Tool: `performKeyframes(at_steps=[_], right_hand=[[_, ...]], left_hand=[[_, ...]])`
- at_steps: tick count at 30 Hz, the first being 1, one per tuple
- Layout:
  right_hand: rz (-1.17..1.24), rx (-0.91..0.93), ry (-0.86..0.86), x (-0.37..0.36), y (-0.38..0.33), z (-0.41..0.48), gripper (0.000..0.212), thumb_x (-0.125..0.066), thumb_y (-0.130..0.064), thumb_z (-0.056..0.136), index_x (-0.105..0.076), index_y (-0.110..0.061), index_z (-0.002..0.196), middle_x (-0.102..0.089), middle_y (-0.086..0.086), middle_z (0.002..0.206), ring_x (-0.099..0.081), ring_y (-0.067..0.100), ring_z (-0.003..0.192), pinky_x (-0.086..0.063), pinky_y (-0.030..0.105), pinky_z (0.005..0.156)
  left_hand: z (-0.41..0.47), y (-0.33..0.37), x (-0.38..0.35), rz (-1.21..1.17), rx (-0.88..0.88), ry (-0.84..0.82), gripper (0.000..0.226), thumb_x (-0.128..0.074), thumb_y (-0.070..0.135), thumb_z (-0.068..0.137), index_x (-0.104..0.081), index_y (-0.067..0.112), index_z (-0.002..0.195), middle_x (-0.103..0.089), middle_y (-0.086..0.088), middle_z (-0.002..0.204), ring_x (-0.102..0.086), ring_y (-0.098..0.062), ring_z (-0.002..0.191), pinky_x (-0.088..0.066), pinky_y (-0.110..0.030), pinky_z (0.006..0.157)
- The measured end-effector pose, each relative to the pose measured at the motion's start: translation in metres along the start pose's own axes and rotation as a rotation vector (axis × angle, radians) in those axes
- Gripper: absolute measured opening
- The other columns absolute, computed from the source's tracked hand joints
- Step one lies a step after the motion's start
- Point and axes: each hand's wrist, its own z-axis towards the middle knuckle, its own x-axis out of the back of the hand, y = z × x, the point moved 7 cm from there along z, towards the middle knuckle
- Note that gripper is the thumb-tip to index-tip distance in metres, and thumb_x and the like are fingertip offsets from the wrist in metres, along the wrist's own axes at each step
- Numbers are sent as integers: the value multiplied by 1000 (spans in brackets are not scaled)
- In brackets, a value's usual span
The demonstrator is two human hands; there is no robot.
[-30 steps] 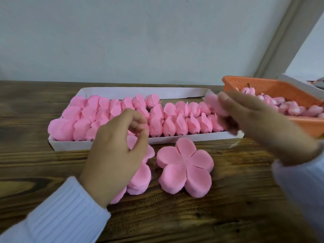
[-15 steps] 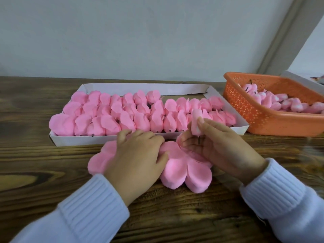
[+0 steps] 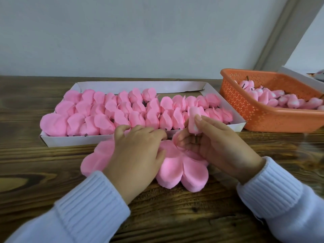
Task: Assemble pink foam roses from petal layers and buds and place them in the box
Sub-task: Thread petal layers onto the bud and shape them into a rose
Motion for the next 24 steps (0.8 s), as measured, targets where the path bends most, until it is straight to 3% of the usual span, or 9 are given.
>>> performKeyframes(at_steps=[6,11,17,24], right_hand=[[7,12,7,1,-1,0,36,-51,-36,81,-50,-2,93,-67,13,74,-64,22,71,-56,28,73],[0,17,1,1,-1,0,37,-50,-35,82,-49,-2,96,-67,12,72,-63,22,70,-55,28,72],[10,17,-1,2,1,-1,34,-51,-35,83,-51,-2,90,-67,13,74,-64,23,73,-57,27,72],[5,25,-6,2,1,-1,33,-49,-34,83,-51,-2,90,-67,12,72,-63,21,71,-55,27,71]], left_hand=[[-1,0,0,-70,-11,30,22,-54,28,87,-62,38,105,-53,17,100,-49,-9,103,-12,-32,91],[-4,3,2,-101,-22,70,19,-66,16,77,-65,30,91,-63,14,88,-59,-16,90,-18,-32,84],[-6,3,4,-88,-34,113,24,-69,19,75,-66,29,97,-62,14,85,-61,-18,87,-20,-34,85],[-7,2,6,-49,-19,145,15,-71,20,75,-67,29,87,-60,14,79,-60,-17,82,-20,-35,86]])
